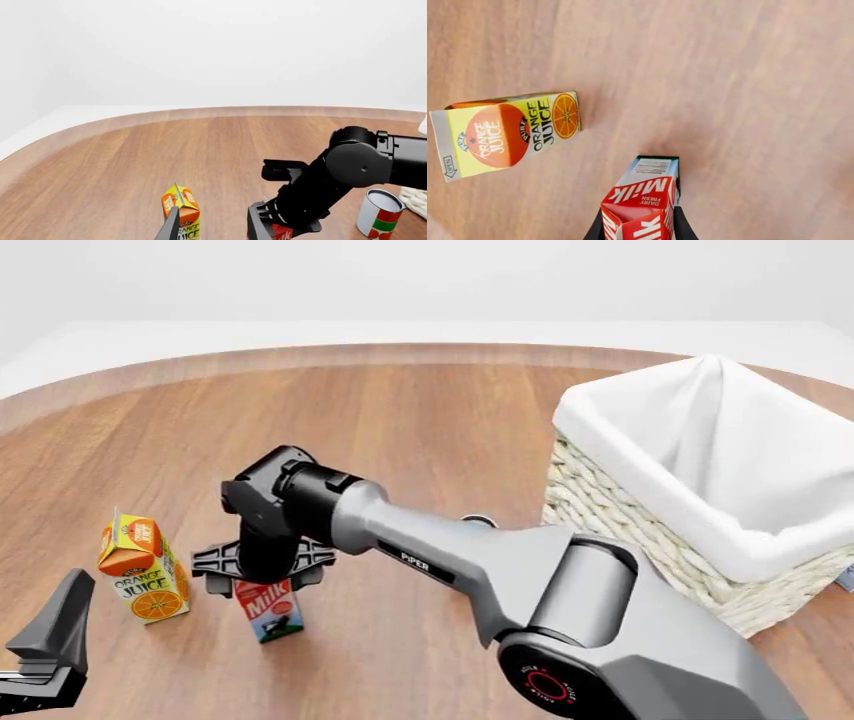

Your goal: Pick the milk and place it in the basket.

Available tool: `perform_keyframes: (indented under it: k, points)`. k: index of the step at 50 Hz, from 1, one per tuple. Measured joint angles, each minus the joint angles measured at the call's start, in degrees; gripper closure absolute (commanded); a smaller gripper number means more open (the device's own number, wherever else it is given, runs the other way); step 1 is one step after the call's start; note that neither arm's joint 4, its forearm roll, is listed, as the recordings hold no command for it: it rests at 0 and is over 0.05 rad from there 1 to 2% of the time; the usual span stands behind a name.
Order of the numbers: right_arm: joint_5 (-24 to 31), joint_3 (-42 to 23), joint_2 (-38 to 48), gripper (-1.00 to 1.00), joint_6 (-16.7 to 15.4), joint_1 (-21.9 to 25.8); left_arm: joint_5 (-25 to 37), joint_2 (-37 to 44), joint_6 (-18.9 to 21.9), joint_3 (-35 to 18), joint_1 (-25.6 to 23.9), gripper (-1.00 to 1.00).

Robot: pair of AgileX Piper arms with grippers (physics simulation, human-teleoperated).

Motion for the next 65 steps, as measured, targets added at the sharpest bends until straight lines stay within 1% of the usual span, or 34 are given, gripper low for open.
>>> perform_keyframes:
  k: [9, 23, 37, 45, 65]
  points:
    - [2.6, 0.1, -2.4, 1.0, -2.2, -0.3, 0.0, 0.0, 0.0, 0.0, 0.0, -1.0]
    - [8.5, -1.1, -9.9, 1.0, -6.5, -0.1, 0.0, 0.0, 0.0, 0.0, 0.0, -1.0]
    - [10.6, 1.5, -18.1, 1.0, -9.0, -0.7, 0.0, 0.0, 0.0, 0.0, 0.0, -1.0]
    - [11.0, 2.9, -21.9, 1.0, -10.0, -2.9, 0.0, 0.0, 0.0, 0.0, 0.0, -1.0]
    - [11.4, 4.2, -30.0, 1.0, -12.2, -10.8, 0.0, 0.0, 0.0, 0.0, 0.0, -1.0]
